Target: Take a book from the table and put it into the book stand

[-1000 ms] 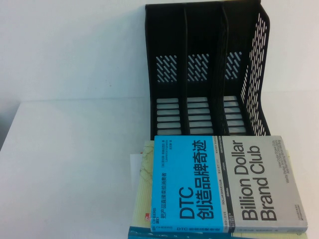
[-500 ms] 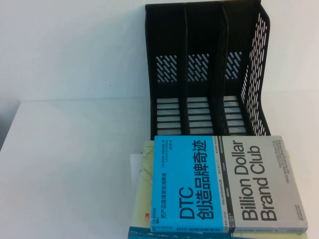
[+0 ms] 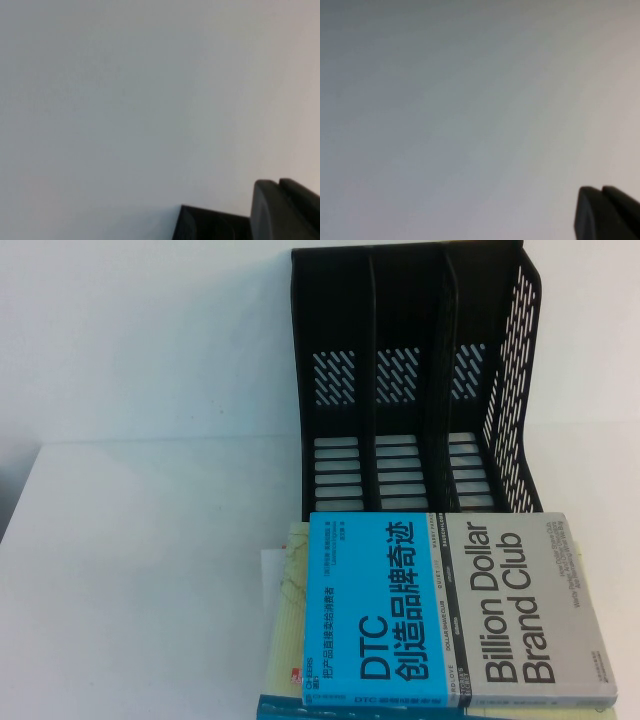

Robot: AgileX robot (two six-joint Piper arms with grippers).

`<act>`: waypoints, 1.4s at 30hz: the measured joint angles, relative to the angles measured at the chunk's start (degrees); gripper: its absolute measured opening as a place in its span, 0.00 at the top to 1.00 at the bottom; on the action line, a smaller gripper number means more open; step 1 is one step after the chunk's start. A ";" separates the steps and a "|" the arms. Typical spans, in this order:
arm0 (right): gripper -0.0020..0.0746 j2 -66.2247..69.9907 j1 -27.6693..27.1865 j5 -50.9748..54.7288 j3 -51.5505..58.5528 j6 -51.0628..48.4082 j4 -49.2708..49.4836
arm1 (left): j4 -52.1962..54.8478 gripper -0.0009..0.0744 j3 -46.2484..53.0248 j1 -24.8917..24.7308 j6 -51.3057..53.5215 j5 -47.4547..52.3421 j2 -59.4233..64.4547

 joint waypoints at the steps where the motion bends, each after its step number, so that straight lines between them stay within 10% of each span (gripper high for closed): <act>1: 0.98 1.06 0.00 1.97 -0.67 0.08 -1.22 | 0.00 0.99 -0.24 -0.13 0.57 1.32 1.06; 15: 0.98 14.34 0.00 46.75 -3.24 2.93 -0.14 | 1.03 0.99 -0.47 -3.27 -1.28 8.43 16.61; 30: 0.98 15.04 0.11 55.51 -0.56 -2.74 31.76 | 0.52 0.99 -0.47 -3.27 -4.14 11.07 26.51; 42: 0.98 37.55 3.00 67.36 -9.58 -16.67 27.72 | 0.07 0.99 -2.84 -3.27 -2.98 20.32 43.23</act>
